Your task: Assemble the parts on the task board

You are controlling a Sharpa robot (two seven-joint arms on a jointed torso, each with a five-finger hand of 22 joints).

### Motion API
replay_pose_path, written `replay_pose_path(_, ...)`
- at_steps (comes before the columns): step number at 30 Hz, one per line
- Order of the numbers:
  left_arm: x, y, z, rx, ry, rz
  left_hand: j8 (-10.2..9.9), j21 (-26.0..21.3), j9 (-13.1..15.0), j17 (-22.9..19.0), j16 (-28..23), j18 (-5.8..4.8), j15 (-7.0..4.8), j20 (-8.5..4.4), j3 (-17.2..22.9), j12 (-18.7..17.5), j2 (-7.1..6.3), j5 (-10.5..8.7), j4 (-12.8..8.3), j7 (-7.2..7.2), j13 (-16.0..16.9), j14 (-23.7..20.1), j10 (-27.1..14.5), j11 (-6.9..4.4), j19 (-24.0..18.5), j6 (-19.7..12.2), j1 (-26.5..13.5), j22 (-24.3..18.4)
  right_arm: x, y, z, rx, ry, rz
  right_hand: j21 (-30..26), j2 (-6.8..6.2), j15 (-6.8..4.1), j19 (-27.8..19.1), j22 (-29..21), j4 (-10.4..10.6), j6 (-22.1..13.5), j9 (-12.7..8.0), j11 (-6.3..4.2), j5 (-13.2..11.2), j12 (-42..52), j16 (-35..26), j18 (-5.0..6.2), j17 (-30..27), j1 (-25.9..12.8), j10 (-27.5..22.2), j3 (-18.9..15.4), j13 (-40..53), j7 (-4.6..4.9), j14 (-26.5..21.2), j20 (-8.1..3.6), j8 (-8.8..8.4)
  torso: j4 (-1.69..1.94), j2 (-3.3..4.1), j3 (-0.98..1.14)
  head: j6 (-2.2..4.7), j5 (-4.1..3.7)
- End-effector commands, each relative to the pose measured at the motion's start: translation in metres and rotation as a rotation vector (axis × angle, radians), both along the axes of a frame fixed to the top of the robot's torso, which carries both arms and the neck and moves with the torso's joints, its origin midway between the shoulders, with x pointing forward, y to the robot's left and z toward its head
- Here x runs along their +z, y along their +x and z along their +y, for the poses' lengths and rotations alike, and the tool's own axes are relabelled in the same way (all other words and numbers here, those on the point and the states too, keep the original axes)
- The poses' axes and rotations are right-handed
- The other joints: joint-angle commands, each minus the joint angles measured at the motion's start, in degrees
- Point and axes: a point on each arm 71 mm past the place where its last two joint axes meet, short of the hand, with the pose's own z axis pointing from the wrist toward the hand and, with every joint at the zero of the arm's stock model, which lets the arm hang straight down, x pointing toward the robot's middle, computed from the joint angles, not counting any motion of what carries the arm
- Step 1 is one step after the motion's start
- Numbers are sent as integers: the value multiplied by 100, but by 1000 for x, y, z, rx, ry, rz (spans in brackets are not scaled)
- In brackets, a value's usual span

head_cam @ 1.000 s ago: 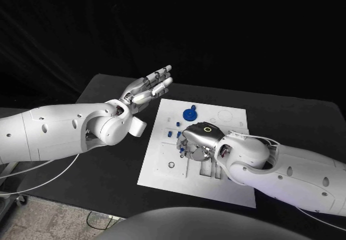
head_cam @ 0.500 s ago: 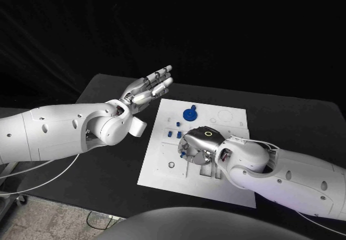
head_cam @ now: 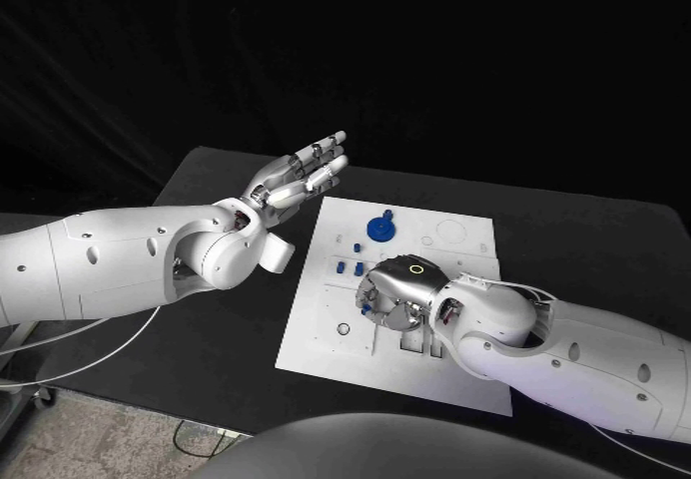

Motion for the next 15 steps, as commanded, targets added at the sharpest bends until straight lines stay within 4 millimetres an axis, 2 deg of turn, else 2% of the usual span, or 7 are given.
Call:
replay_pose_path(1,1,-1,-3,-26,-9,-4,1,-12,9,9,40,22,34,8,-40,33,51,43,-7,50,7,2,-2,37,-38,16,-7,9,-4,0,-1,2,-28,13,-91,-35,9,-49,383,-26,-129,-53,37,-3,-38,-52,46,-44,33,27,-17,-13,63,-15,2,-114,-1,-1,0,0,5)
replay_pose_path(5,1,-1,-2,-26,-9,-3,6,-11,14,11,45,22,40,9,-52,52,65,48,-8,73,10,12,3,47,-36,47,11,13,-5,0,-1,6,-39,19,-338,-102,66,-165,330,62,-466,-166,87,-265,-111,-152,67,-160,-96,-133,-68,-43,105,-103,43,-338,-1,-1,1,0,9)
replay_pose_path(8,0,0,-2,-26,-9,-3,8,-10,15,12,47,22,43,9,-58,58,70,48,-9,86,10,16,4,51,-35,59,19,15,-5,0,-2,6,-44,23,-604,-189,114,-289,274,154,-982,-312,154,-577,-204,-244,98,-268,-207,-441,-130,-72,-100,-198,81,-546,-2,0,3,0,13)
replay_pose_path(10,0,0,-2,-26,-9,-2,10,-9,16,13,48,22,44,9,-61,62,72,48,-9,92,11,18,5,53,-33,68,22,21,-5,0,-3,4,-43,24,-866,-231,130,-407,224,211,-1399,-439,221,-742,-219,-321,135,-362,-237,-744,-214,-56,-189,-295,113,-541,-1,-1,2,0,11)
replay_pose_path(15,0,0,-2,-25,-8,-1,11,-7,17,14,50,22,46,10,-67,66,75,47,-9,102,11,21,6,57,-29,73,28,31,-4,0,-6,-7,-25,15,-1265,-238,166,-559,151,314,-1725,-572,288,-1002,-77,-419,185,-497,-217,-1150,-457,44,-261,-435,162,-523,0,0,2,0,14)
